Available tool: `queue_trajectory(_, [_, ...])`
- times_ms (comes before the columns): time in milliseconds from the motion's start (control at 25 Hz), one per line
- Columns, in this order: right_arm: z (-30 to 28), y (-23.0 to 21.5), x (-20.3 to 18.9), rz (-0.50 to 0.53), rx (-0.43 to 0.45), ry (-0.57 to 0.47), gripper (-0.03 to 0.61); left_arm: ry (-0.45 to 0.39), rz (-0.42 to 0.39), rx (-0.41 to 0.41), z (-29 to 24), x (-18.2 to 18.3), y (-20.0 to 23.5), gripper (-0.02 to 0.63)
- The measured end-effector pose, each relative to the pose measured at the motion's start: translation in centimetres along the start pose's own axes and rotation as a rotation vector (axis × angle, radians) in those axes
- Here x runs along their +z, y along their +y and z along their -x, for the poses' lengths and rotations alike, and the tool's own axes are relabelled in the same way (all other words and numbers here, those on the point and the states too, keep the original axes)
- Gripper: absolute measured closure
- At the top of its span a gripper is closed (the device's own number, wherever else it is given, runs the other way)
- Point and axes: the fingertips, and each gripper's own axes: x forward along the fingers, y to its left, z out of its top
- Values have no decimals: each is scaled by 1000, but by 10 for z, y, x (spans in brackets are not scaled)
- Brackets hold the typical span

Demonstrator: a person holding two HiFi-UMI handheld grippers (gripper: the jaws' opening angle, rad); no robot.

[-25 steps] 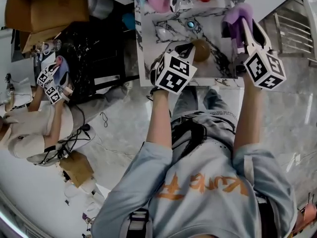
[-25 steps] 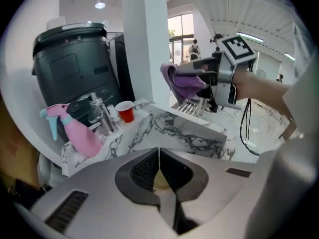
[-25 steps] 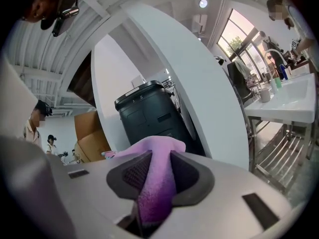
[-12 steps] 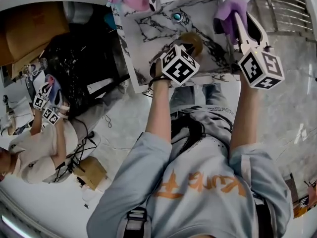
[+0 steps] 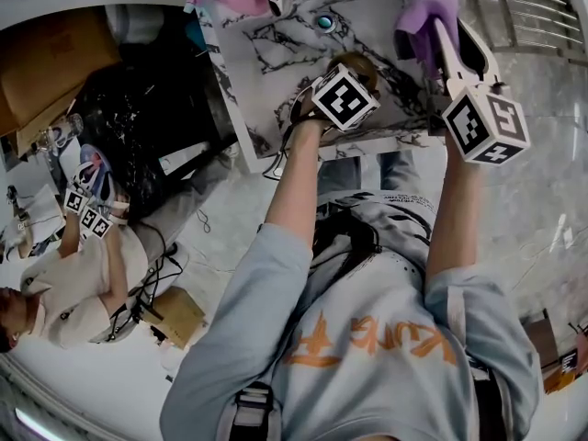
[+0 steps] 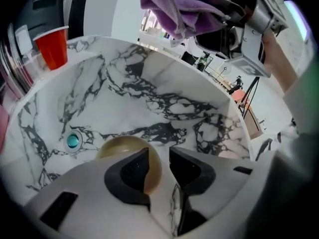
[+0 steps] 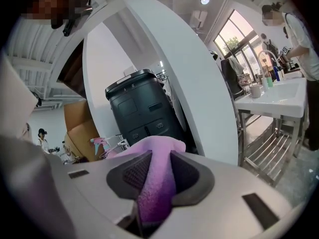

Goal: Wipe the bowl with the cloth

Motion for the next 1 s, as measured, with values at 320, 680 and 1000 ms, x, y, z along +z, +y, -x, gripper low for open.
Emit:
queue_trajectory(320, [-3,4,-3,-2,19,10,454,111,11,31,-30,-10,5,480])
queue_trajectory(680, [2,7,-6,-7,39,13,454,169,-81,117,-44,-12,9,491])
queue_trajectory(1000, [0,21,0,25,89,12,454,183,-91,218,-27,-15,25,575])
